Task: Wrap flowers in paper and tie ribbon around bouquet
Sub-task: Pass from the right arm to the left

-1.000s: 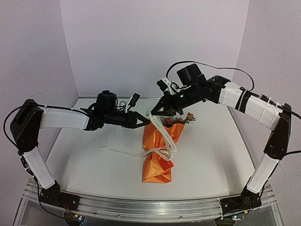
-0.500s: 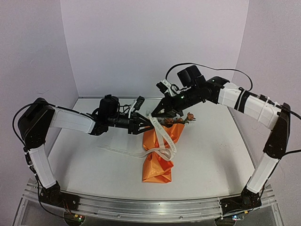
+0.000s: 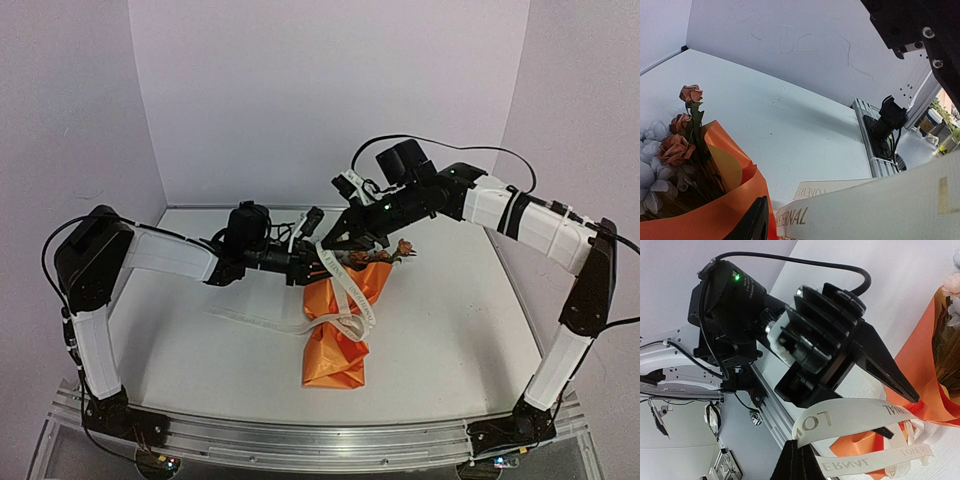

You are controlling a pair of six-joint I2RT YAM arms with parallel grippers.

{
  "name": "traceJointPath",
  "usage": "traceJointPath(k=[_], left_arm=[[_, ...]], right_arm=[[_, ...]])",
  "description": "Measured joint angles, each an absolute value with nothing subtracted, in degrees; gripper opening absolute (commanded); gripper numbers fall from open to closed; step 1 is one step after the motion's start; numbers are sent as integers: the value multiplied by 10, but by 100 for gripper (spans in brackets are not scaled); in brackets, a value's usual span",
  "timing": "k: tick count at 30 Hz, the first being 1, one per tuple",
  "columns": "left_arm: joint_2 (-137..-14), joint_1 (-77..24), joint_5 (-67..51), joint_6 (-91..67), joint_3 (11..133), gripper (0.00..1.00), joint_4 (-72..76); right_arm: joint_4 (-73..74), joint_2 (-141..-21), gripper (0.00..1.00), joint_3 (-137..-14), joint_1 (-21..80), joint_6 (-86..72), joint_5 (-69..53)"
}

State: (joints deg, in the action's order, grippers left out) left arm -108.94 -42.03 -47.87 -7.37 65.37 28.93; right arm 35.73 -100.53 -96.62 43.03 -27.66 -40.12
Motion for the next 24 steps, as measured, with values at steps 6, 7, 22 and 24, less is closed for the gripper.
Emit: traceJointPath(k=[6, 7, 22, 24], left_arm=[[-1092, -421, -445, -75, 669, 0, 276], [-1092, -421, -440, -75, 669, 0, 274], [-1016, -426, -249, -69, 723, 0, 34], [-1015, -427, -240, -66, 750, 0, -23]], right_arm=[[357, -1005, 0, -961, 430, -274, -392], [357, -1005, 0, -956, 430, -272, -386], [362, -975, 0, -880, 428, -242, -242], [357, -972, 0, -880, 428, -239, -231]])
